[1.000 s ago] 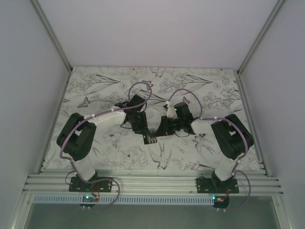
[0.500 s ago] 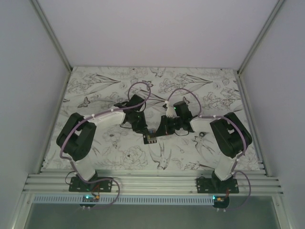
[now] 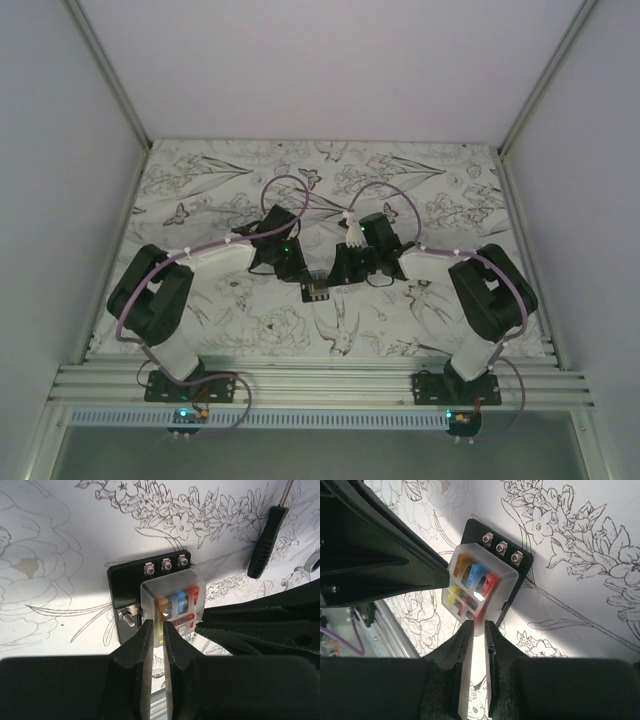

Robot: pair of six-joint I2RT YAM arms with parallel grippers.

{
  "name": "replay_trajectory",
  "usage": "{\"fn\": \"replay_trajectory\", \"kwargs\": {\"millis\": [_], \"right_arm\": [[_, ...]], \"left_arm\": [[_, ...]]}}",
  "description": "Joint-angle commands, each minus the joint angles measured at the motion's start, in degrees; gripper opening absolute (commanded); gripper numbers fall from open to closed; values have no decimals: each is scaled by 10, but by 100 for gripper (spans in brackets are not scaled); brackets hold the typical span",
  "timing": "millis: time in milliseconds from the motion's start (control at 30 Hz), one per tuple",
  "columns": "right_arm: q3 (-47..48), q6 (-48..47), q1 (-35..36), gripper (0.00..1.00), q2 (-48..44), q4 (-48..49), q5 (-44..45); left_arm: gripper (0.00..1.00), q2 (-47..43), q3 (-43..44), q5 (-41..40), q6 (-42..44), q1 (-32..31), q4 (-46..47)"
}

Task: Snap on the fuse box
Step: Close the fuse box cover on the fuse box base, then reset both arms

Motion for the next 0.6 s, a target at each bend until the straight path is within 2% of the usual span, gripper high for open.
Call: {"fn": "replay_trajectory", "kwargs": {"millis": [0, 167, 300, 367, 400, 567], "right_arm": [[-14, -36, 15, 23, -40, -45, 95], [-5, -65, 6, 43, -134, -76, 182], [-18, -87, -29, 59, -208, -86, 333], [-37, -101, -51, 75, -239, -71, 435], [-51, -106, -63, 81, -252, -55, 472], [-139, -134, -139, 92, -293, 101, 596]], "left_arm": [[14, 5, -54, -45, 9, -30, -72], [43, -89, -17, -75, 46, -22, -102], [73, -157, 3, -145, 86, 4, -132], [80, -186, -8, -168, 102, 34, -131], [83, -197, -14, -177, 110, 52, -131], [94, -255, -53, -248, 142, 132, -129]]}}
